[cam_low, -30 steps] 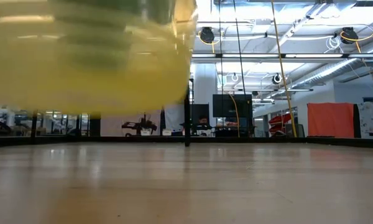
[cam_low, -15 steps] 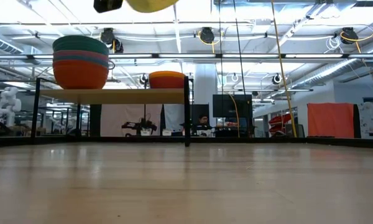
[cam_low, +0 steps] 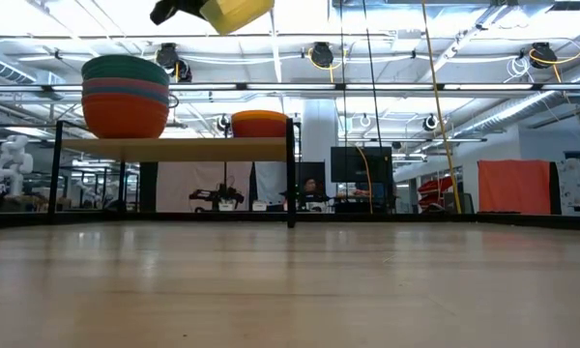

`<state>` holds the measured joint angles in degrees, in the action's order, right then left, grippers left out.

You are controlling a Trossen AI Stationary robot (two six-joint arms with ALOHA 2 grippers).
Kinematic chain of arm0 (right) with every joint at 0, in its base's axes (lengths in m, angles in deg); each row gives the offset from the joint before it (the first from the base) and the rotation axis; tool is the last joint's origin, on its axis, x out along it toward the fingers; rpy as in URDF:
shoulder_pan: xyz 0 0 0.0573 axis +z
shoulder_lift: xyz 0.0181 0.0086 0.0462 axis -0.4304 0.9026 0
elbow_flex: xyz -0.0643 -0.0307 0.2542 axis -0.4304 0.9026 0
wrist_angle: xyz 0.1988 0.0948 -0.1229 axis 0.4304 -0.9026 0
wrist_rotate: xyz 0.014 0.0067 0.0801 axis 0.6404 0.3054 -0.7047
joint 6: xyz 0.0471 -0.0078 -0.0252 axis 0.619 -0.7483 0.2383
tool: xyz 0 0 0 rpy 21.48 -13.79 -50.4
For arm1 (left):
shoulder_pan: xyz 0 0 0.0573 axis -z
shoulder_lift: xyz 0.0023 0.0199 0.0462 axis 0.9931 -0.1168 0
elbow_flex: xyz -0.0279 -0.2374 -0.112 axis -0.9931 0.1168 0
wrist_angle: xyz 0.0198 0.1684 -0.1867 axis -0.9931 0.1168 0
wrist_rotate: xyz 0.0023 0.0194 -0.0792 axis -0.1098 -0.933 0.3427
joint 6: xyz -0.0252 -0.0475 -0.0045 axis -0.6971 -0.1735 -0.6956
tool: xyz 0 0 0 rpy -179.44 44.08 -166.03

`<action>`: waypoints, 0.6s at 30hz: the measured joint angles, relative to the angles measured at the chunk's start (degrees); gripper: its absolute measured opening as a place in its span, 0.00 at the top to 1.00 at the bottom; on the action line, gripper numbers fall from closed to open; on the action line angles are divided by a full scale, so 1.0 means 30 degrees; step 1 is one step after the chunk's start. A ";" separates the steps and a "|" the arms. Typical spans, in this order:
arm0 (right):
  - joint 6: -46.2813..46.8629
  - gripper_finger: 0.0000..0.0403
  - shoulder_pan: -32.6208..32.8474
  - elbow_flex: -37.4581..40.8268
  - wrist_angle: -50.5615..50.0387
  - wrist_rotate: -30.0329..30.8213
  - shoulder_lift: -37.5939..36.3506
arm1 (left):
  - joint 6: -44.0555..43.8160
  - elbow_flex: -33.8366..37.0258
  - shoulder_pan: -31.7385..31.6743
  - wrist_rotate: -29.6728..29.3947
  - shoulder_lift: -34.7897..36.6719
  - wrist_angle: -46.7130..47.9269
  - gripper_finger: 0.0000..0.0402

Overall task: Place and stack bowls onto a shelf
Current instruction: Stack the yellow bowl on top of the orange bowl on the shelf

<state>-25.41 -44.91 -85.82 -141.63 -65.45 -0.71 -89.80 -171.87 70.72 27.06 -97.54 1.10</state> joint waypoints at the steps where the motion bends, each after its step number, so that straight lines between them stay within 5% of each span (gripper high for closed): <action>1: 0.0159 0.72 0.0000 0.0000 0.0003 0.0000 0.0002 | 0.0503 -0.0394 -0.0731 0.0412 -0.0050 -0.0009 0.99; 11: 0.0594 0.72 0.0000 0.0000 0.0014 0.1235 0.0042 | 0.4741 -0.5152 -0.7447 0.6305 -0.2785 0.0517 0.99; 18: 0.0581 0.72 -0.0044 0.0000 0.0010 0.3416 0.0079 | 0.6554 -0.7740 -0.9794 0.9320 -0.5813 0.1645 0.99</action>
<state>-23.66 -45.05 -85.82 -141.60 -55.20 -0.48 -70.14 -195.09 41.33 55.02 -114.98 6.03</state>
